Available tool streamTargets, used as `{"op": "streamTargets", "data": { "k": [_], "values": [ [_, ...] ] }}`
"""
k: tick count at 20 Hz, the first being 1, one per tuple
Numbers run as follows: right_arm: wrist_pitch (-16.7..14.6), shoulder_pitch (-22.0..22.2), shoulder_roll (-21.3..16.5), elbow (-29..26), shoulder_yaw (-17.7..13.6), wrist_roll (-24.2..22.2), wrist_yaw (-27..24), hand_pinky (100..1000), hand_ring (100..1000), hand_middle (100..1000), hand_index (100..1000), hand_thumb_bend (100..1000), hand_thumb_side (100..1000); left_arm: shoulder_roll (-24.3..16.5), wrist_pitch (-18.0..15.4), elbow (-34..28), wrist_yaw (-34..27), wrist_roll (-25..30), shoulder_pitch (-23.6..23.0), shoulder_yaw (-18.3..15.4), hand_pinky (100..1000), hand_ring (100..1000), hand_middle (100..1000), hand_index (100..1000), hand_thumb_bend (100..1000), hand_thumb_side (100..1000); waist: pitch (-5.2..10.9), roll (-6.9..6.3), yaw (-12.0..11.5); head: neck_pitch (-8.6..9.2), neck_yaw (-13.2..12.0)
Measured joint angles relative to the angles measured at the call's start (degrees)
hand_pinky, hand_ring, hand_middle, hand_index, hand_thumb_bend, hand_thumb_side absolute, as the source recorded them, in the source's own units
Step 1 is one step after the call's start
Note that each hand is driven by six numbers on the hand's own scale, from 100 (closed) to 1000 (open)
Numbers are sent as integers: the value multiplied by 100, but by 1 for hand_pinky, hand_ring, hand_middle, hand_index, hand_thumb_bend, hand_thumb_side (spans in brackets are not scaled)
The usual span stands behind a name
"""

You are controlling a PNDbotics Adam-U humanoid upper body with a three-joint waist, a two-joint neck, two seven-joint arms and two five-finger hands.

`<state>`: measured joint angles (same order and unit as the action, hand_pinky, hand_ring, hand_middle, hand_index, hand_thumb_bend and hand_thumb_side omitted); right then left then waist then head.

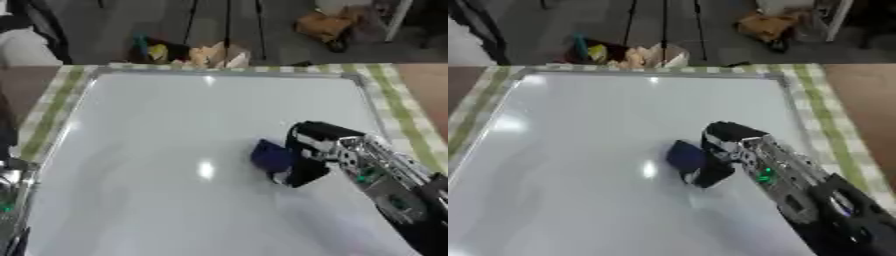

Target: Wipe the whiteboard clean with a brush.

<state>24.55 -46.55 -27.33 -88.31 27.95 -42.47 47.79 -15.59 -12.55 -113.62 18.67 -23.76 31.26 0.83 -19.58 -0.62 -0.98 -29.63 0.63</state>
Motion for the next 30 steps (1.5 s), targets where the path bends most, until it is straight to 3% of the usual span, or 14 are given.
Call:
{"op": "streamTargets", "data": {
  "k": [8,17,30],
  "values": [
    [2,0,0,0,-1,2,0,587,746,683,163,175,367,1,18,0,0,25,0,0,657,791,767,741,142,1000,-1,0,-3,1,0],
    [43,9,0,-1,-1,42,-14,577,740,674,161,152,364,1,29,0,0,42,0,0,658,792,768,740,142,1000,-1,-5,-3,1,0],
    [87,15,-2,-25,1,99,-50,553,723,585,157,144,365,2,47,0,0,100,0,0,659,792,770,742,142,1000,-1,-15,21,1,0]
  ]
}}
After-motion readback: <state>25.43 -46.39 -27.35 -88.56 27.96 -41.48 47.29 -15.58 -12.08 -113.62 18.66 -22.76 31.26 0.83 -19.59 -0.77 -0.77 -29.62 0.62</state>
